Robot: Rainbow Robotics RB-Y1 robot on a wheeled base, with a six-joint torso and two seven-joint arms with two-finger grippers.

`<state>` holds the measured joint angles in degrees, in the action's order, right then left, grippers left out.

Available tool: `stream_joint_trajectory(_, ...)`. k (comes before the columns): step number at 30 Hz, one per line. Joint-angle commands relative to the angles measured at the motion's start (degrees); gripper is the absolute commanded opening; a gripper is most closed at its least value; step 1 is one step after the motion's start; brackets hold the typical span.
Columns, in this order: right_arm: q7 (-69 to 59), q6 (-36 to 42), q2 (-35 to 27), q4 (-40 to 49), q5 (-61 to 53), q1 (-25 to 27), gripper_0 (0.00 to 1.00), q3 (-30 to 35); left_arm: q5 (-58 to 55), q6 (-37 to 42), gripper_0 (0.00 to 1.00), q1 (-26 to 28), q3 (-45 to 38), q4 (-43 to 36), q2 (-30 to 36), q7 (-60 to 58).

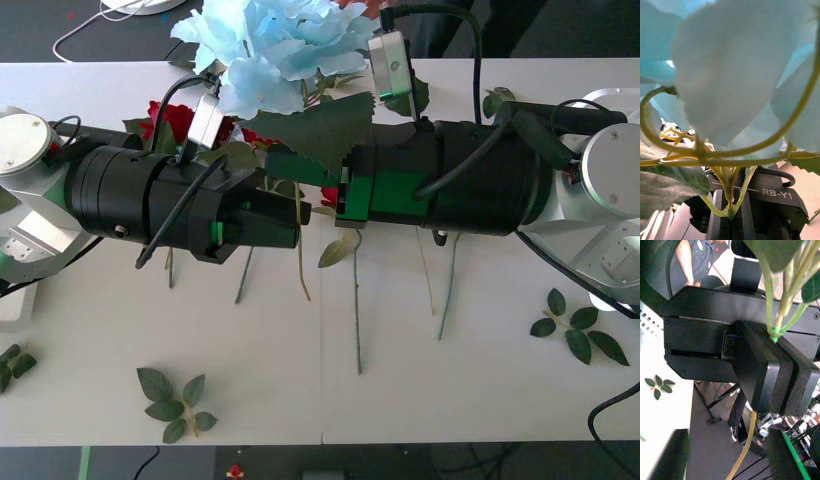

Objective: Place the red flowers into the right box and the blue flowers into the left box. If a person shows an open palm, hand one flower to the person first, then continue sorting.

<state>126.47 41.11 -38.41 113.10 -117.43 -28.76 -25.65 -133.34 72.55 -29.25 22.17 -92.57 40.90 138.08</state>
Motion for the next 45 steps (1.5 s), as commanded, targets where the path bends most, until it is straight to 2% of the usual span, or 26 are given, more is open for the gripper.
stream_joint_trajectory(1, 2.03, -0.24, 2.03, 0.63, -1.04, -2.18, 0.0, -0.36, -1.13, -0.83, 0.0, -2.74, 0.33, -1.21, -0.47, -0.62)
stream_joint_trajectory(40, 3.78, -0.33, 2.12, 0.63, -1.92, -2.18, 0.0, -0.27, -3.51, -1.1, 0.0, -2.74, 0.33, -1.12, 0.67, 0.08)
stream_joint_trajectory(41, 3.78, -0.41, 2.03, 0.63, -1.92, -2.18, 0.12, -0.27, -3.59, -1.1, 0.0, -2.74, 0.33, -1.12, 0.76, 0.17)
stream_joint_trajectory(42, 3.87, -0.94, 2.03, 0.54, -1.92, -2.18, 0.62, -0.36, -3.68, -1.1, 0.0, -2.74, 0.33, -1.12, 0.84, 0.08)
stream_joint_trajectory(43, 3.96, -1.12, 2.12, 0.63, -1.92, -2.18, 0.86, -0.27, -3.68, -1.1, 0.0, -2.74, 0.42, -1.12, 0.93, 0.17)
stream_joint_trajectory(44, 4.05, -1.21, 2.12, 0.63, -2.01, -2.18, 1.0, -0.27, -3.77, -1.1, 0.0, -2.74, 0.33, -1.12, 0.93, 0.08)
stream_joint_trajectory(45, 4.31, -1.29, 2.12, 0.63, -1.92, -2.18, 1.0, -0.36, -3.86, -1.1, 0.0, -2.74, 0.33, -1.12, 1.02, 0.08)
